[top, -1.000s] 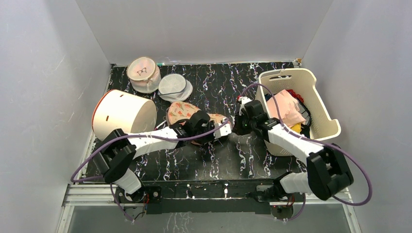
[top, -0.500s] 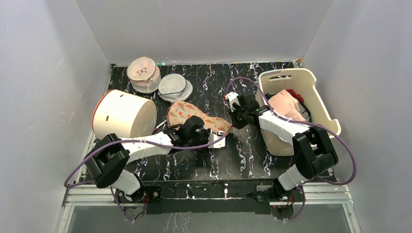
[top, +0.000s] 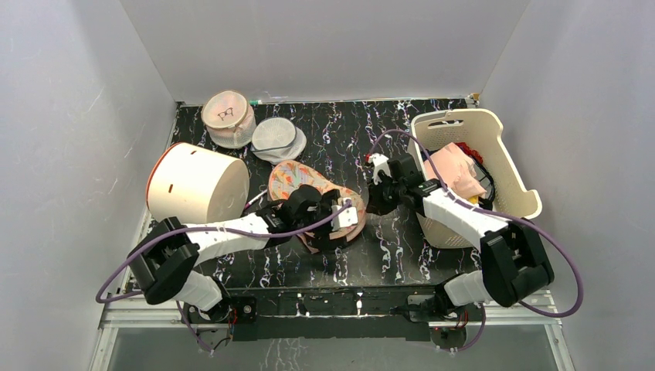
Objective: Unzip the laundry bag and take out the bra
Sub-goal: Unzip the laundry bag at the center of the board.
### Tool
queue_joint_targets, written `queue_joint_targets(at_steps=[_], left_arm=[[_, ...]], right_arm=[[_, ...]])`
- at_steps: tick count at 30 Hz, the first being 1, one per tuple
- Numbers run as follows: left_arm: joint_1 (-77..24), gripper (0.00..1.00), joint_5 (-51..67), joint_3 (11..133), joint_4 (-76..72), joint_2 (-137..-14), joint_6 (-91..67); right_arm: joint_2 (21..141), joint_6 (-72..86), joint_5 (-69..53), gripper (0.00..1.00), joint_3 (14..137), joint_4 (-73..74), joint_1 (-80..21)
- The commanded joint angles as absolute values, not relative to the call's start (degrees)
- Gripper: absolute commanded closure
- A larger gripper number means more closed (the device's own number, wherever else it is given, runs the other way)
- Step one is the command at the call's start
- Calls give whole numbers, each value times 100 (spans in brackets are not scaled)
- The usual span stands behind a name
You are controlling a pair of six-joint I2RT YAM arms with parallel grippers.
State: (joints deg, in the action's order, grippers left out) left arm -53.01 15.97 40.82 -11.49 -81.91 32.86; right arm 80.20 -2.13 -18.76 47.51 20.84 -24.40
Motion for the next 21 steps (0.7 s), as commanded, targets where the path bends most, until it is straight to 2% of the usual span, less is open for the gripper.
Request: queue_joint_targets(at_steps=[1,12,13,16,21], left_arm=[[-5323,2,2012,4453,-1737,-8371,2482],[-5615,17,1649,4798,-1247,-8863,2838],[-5635,21,1564,4805,-1195,-8860,2889],[-5688,43,1136,4810,-1100,-8858,3056],[-5687,69,428,4766,-1187,-8865,3195]], right_arm=[[7702,700,-2718,100,4506,1568,-2546],[7355,1223,-2743,100,4327,1259,-2918],[7363,1199,-2719,100,4342,1296,-2925],[7359,1199,-2664,100,4392,1374,-2927],[7225,1126,-2648,100,4361,1392,-2926]])
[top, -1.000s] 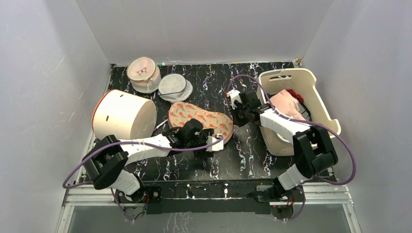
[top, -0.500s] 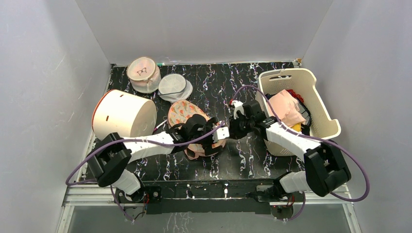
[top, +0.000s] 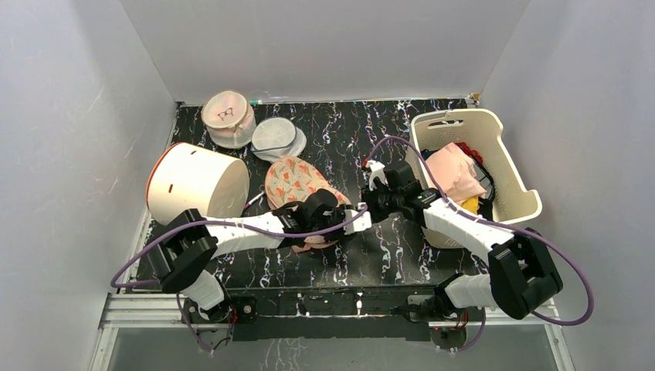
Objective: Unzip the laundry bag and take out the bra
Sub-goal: Unzip the laundry bag at the center of the board.
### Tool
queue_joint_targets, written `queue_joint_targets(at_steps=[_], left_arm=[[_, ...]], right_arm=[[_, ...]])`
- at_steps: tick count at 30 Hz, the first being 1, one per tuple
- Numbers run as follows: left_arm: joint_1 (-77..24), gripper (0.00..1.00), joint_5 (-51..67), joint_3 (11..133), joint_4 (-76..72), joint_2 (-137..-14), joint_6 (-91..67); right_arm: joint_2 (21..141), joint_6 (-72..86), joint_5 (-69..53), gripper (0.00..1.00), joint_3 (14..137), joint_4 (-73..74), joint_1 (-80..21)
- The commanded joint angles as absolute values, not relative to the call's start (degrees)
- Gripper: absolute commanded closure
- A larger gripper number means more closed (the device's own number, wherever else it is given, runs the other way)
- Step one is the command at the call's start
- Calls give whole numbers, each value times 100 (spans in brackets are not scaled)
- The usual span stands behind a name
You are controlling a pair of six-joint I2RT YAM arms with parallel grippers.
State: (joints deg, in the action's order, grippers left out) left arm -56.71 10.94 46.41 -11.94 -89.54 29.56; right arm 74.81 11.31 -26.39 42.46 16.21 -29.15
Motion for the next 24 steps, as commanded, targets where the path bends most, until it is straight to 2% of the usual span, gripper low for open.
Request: queue_joint_targets(at_steps=[1,3,7,10,24], left_arm=[[-5687,75,316,4752,-1187,-8857,3244],[-5685,83,232,4714,-1165,-8819,3352],[-5689,90,314,4692,-1010,-8698,3479],[-5687,100,313,4688,-873,-8606,3589],[-5687,100,463,4421,-520,-7898,3949]], right_arm=[[7211,1057,-2616,100,4356,1426,-2924],[7181,888,-2389,100,4366,1526,-2918],[7187,592,-1748,100,4394,1654,-2898],[7203,497,-1458,100,4345,1538,-2822],[8000,363,-1015,100,4774,1283,-2411]])
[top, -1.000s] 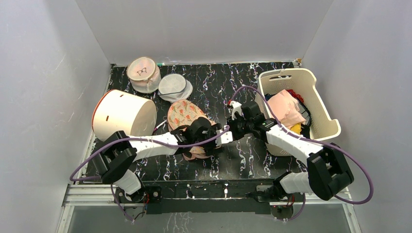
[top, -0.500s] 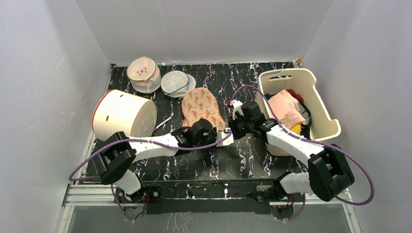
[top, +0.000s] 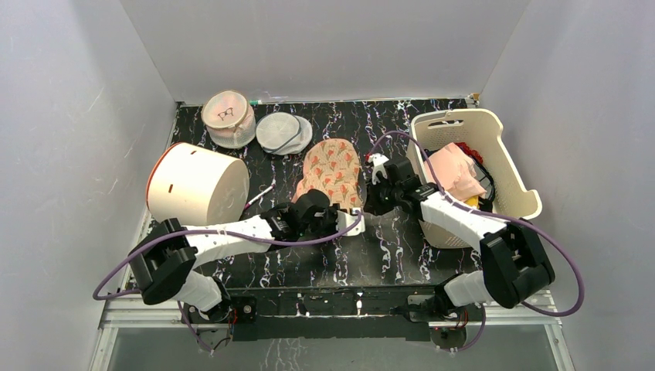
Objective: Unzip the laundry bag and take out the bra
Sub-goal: Unzip the laundry bag at the center of the board.
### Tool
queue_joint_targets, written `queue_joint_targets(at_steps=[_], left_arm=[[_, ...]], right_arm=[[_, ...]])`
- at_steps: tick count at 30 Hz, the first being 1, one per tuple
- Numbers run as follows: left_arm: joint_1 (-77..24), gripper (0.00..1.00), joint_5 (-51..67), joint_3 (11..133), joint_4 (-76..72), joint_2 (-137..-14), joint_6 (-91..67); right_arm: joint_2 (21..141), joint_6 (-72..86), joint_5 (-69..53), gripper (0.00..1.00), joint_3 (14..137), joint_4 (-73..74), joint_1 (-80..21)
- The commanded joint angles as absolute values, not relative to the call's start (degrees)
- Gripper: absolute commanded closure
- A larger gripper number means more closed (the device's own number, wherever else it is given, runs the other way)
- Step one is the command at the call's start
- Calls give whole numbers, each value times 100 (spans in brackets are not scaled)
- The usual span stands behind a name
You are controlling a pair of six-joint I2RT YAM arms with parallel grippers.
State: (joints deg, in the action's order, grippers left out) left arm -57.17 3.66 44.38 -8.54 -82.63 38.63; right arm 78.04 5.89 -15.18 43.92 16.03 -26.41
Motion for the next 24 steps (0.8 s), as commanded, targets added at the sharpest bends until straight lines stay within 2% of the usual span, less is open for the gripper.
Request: queue_joint_targets(at_steps=[1,4,5,6,7,12,14,17,20,24], left_arm=[[-5687,100,564,4452,-473,-7893,3942],[-5694,99,812,4552,-366,-7922,3833],[-5690,71,871,4582,-389,-7920,3755],[-5687,56,914,4576,-458,-7889,3639],[-5687,45,995,4542,-553,-7869,3541],[-5657,3,1082,4236,-1246,-7107,3112],[-5608,2,726,4123,-1648,-6848,2916],[-5526,2,-404,3893,-2567,-6571,2354],[-5467,2,-1687,3961,-3016,-6424,1983],[-5366,2,-3124,3943,-3546,-6205,2012]], right_arm=[[8069,346,-1038,100,4845,1280,-2390],[8320,318,-1214,100,5186,1541,-2372],[8379,313,-1295,100,5269,1635,-2372],[8399,356,-1386,99,5309,1672,-2372],[8398,415,-1464,94,5326,1682,-2368],[8034,672,-1374,66,5221,1792,-2372],[7805,641,-1385,56,5196,1850,-2381],[7540,616,-1258,45,5200,1864,-2379],[7431,694,-1289,37,5253,1772,-2393],[7605,860,-1107,33,5546,1734,-2895]])
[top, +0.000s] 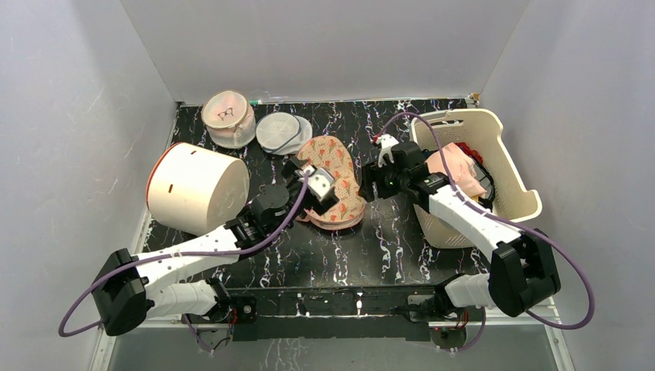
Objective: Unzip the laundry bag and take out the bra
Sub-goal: Unzip the laundry bag at the center of the board, then open the laundry bag at the center of the board.
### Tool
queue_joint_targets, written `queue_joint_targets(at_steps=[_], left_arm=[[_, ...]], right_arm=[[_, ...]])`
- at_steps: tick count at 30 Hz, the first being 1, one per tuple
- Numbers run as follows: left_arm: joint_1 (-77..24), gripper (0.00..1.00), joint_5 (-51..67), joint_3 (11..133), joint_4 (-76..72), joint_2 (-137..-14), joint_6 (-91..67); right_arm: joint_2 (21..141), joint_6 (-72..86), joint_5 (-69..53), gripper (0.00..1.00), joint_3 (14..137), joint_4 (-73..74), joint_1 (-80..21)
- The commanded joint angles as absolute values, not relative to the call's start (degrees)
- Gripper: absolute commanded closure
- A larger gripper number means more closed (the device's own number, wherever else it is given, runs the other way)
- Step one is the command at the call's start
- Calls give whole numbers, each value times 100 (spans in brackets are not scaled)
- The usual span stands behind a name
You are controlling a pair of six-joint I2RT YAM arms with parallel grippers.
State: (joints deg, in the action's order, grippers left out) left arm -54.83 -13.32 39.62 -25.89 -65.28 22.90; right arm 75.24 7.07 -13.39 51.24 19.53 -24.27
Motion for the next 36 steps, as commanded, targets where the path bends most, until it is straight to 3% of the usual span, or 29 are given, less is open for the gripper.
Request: queue_joint_targets(at_steps=[1,6,12,18,24,28,33,36], left_arm=[[-5337,2,-3362,3866,-3744,-6106,2127],[-5182,2,-4696,3345,-4928,-5464,3150],[-4679,2,-5509,2965,-6571,-5143,4203],[-3523,2,-5392,3107,-5817,-4915,3333],[-2563,2,-5099,3400,-4543,-5008,1994],[-2367,3,-5003,3581,-4050,-5149,1595],[-2355,5,-4929,3558,-3996,-5094,1513],[-2355,5,-4876,3538,-3935,-5064,1450]], right_arm=[[7682,812,-774,32,5644,1737,-3197],[8366,780,1007,30,6213,1827,-4552],[9328,735,2011,36,6818,1869,-5470],[10145,481,2311,51,7322,1823,-6043],[10711,341,2861,49,7576,1850,-6440],[11178,173,3864,50,7901,2180,-6701],[11586,-37,4641,63,8215,2433,-6964],[11644,-54,4912,64,8276,2430,-7058]])
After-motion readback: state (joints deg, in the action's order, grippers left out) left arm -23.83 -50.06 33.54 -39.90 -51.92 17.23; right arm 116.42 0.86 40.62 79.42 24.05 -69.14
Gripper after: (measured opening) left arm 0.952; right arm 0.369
